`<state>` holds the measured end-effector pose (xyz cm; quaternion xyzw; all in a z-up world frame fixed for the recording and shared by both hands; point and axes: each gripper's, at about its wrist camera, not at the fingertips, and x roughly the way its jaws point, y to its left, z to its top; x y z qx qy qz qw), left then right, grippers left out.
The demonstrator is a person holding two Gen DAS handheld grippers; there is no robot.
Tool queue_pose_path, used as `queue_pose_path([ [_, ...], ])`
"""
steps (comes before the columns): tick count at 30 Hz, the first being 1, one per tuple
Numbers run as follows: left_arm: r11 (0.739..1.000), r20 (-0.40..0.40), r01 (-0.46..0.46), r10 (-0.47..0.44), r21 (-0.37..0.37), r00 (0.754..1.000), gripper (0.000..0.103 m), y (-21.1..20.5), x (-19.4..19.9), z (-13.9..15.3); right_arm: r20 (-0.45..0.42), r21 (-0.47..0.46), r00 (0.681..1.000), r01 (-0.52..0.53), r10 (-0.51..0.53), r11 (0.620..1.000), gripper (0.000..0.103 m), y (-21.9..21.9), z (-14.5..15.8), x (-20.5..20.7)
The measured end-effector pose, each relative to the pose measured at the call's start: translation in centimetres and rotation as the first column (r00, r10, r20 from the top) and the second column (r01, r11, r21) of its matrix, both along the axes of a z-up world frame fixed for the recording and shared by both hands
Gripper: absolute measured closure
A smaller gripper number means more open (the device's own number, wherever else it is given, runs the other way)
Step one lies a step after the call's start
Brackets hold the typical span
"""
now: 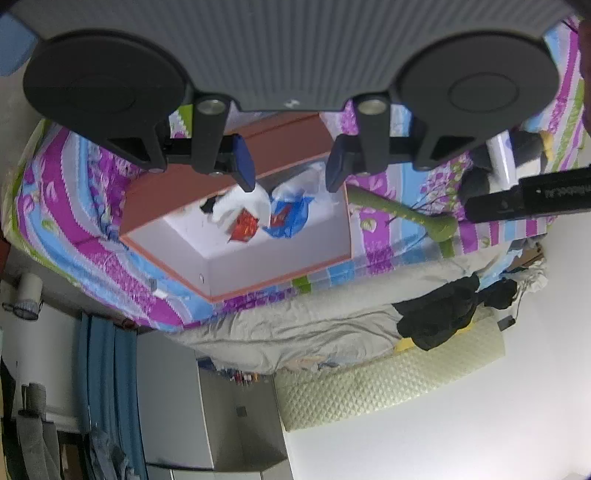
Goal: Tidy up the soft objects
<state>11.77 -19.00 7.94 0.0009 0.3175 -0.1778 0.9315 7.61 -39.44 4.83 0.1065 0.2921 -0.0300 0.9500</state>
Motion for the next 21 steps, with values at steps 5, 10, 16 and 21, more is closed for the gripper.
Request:
queue_pose_path([
  [5,1.000,-0.024,-0.006,0.006,0.000,1.000,0.037,0.9,0.7,-0.8,-0.009,-0.005,1.000,0.014,-0.014,1.000,0.058,-0.3,-0.3,-0.7],
  [10,1.000,-0.021,-0.010,0.010,0.011,1.000,0.037,1.3,1.3,-1.0,-0.006,-0.029,0.999,0.034,-0.034,0.999,0.058,-0.5,-0.3,-1.1],
  [16,1.000,-0.039,-0.008,0.008,-0.001,0.999,0.037,1.6,1.4,-1.6,-0.009,-0.057,0.999,0.034,-0.034,0.998,0.058,0.0,-0.3,-0.8],
  [21,1.000,-0.045,-0.009,0.010,0.007,0.999,0.036,1.9,1.6,-1.9,0.001,-0.082,1.000,0.028,-0.028,0.996,0.057,0.6,0.0,-0.3],
])
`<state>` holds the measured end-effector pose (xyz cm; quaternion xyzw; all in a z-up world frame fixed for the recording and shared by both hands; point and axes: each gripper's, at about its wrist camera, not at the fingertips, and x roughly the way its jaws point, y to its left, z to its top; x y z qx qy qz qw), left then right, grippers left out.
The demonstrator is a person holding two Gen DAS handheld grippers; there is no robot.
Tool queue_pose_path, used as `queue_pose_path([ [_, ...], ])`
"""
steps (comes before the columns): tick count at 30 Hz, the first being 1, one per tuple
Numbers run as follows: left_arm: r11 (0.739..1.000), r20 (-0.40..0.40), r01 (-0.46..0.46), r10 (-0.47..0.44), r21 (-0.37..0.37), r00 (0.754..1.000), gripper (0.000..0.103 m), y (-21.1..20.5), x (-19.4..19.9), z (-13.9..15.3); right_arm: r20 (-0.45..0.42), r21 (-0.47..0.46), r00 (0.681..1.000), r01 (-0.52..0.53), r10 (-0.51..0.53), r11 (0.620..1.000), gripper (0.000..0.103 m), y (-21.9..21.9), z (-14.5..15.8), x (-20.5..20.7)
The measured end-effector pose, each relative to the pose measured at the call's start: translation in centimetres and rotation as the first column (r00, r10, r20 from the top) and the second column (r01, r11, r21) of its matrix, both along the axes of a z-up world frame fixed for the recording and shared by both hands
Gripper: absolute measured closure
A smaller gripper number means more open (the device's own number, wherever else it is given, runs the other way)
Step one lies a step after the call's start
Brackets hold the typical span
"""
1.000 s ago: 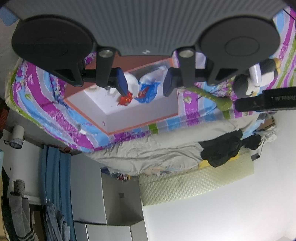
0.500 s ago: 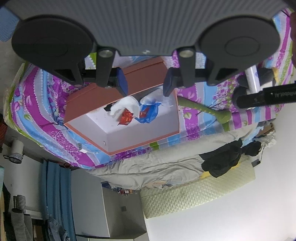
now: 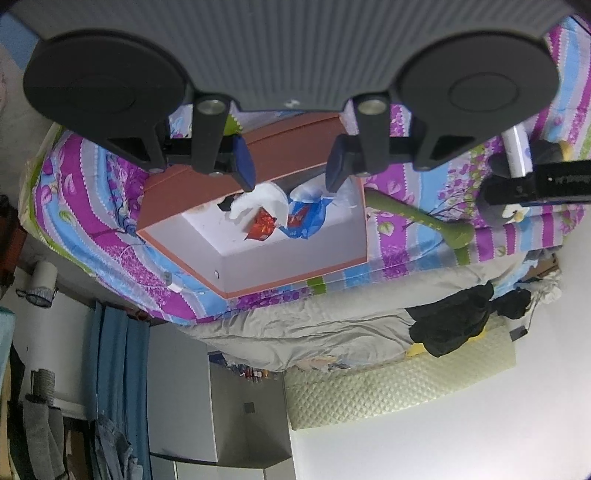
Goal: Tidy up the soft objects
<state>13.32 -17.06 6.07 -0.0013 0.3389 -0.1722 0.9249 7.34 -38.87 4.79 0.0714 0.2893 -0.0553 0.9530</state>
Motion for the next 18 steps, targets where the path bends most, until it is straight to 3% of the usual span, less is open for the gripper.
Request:
queue_pose_path([
  [2,1.000,-0.004,0.004,-0.004,0.000,1.000,0.035,0.07,0.06,-0.14,0.002,0.010,1.000,0.000,0.000,1.000,0.052,0.08,-0.01,0.26],
  [8,1.000,-0.002,0.016,-0.016,0.007,1.000,0.032,0.14,-0.02,-0.28,-0.001,0.015,1.000,0.009,-0.009,1.000,0.051,0.19,-0.09,0.56],
  [10,1.000,0.001,0.017,-0.017,0.008,1.000,0.024,0.15,0.00,-0.31,-0.002,0.008,1.000,0.013,-0.013,1.000,0.051,0.32,-0.14,0.60],
  [11,1.000,0.003,0.012,-0.012,0.008,1.000,0.020,0.20,0.01,-0.31,-0.004,0.005,1.000,0.014,-0.014,1.000,0.048,0.34,-0.18,0.62],
  [13,1.000,0.008,0.008,-0.008,0.000,1.000,0.007,0.32,-0.12,-0.19,-0.002,0.010,1.000,0.009,-0.009,1.000,0.032,0.29,-0.18,0.67],
  [14,1.000,0.009,0.006,-0.006,-0.006,1.000,0.005,0.41,-0.11,-0.23,0.003,0.010,1.000,0.009,-0.009,1.000,0.018,0.29,-0.13,0.66],
  [15,1.000,0.007,0.005,-0.005,-0.010,1.000,0.002,0.48,-0.15,-0.24,0.009,0.006,1.000,0.010,-0.010,1.000,0.012,0.30,-0.09,0.62],
  [18,1.000,-0.001,-0.006,0.006,0.003,1.000,0.001,0.51,-0.12,-0.32,0.004,-0.014,1.000,0.020,-0.020,1.000,0.012,0.38,-0.07,0.61],
])
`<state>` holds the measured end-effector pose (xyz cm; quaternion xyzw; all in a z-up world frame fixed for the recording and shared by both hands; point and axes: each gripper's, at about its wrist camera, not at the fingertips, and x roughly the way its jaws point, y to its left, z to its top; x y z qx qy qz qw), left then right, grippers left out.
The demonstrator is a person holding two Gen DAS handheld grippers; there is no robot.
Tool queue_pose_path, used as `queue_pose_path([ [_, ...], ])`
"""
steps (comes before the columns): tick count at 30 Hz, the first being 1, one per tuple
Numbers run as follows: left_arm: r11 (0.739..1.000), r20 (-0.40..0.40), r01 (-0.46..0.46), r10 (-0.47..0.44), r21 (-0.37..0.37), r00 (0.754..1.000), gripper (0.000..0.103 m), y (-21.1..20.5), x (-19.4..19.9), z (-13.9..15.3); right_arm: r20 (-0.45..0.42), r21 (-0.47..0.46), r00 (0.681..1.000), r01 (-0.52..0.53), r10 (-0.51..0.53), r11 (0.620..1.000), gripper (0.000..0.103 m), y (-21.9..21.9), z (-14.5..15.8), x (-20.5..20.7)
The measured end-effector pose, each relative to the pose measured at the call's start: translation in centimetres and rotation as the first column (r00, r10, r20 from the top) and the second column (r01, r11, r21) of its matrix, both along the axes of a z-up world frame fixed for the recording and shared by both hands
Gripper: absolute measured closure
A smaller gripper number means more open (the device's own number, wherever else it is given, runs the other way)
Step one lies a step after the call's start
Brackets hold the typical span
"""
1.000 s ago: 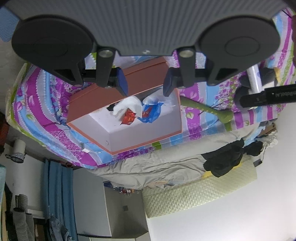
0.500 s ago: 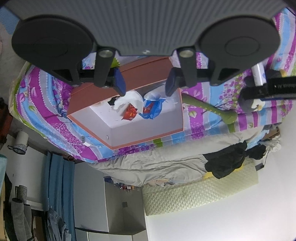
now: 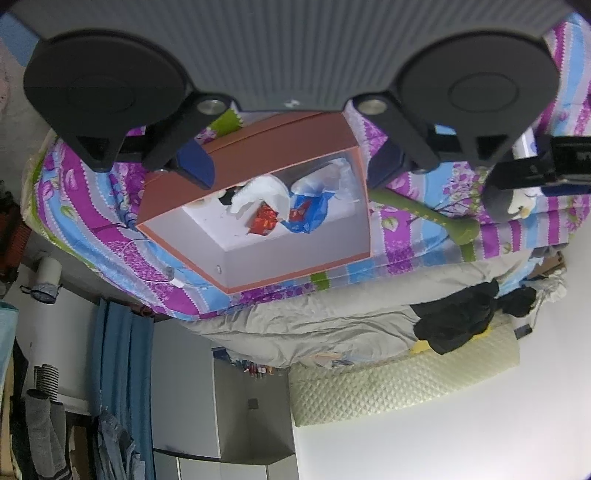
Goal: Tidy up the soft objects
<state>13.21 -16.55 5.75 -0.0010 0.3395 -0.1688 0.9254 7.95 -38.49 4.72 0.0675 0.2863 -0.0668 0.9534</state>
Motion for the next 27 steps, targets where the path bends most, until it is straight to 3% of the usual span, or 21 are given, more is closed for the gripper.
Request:
queue_pose_path([
  [10,0.999,-0.002,-0.022,0.023,0.024,1.000,0.000,0.2,-0.3,0.3,-0.016,0.010,1.000,0.014,-0.013,1.000,0.012,0.1,-0.4,-0.6],
  [27,1.000,0.005,-0.014,0.014,0.004,1.000,0.000,0.4,-1.1,0.7,-0.015,0.011,0.999,0.028,-0.028,1.000,0.012,-0.1,-0.3,-1.2],
])
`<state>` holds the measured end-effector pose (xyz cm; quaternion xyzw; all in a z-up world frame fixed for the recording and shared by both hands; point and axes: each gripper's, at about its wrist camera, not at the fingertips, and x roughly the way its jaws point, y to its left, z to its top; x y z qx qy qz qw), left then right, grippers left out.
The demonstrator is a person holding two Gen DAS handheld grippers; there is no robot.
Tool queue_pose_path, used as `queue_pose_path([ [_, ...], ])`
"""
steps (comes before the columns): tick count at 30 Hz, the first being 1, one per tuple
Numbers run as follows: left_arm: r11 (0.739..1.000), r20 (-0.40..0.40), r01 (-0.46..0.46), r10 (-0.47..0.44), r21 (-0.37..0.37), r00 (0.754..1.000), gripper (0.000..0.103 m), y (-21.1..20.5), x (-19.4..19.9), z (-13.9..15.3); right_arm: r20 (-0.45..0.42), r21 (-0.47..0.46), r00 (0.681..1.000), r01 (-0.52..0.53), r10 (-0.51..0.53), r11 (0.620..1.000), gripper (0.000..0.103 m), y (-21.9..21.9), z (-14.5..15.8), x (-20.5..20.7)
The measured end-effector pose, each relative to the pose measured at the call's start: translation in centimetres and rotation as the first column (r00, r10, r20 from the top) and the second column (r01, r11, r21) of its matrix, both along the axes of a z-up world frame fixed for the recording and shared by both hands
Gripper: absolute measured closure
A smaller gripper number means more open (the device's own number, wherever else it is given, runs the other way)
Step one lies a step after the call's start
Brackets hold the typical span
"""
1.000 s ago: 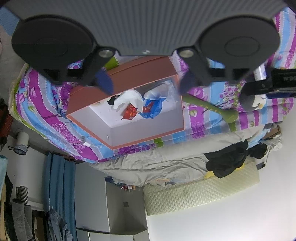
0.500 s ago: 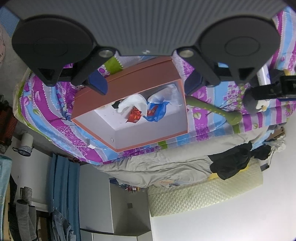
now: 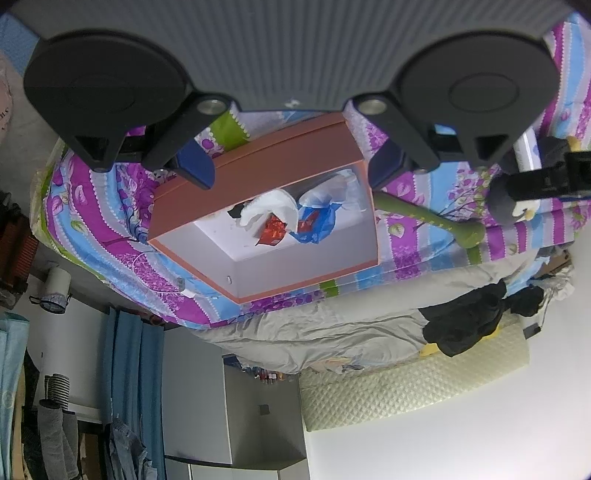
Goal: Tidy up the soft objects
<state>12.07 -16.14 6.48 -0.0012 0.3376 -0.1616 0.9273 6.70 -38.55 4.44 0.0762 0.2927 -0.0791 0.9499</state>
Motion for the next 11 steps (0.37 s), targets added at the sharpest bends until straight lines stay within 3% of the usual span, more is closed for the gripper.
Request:
queue_pose_path([
  [11,1.000,0.002,-0.003,0.003,-0.009,1.000,0.000,0.28,-0.49,0.32,0.002,0.000,1.000,-0.003,0.003,1.000,0.012,0.11,0.03,-0.19],
])
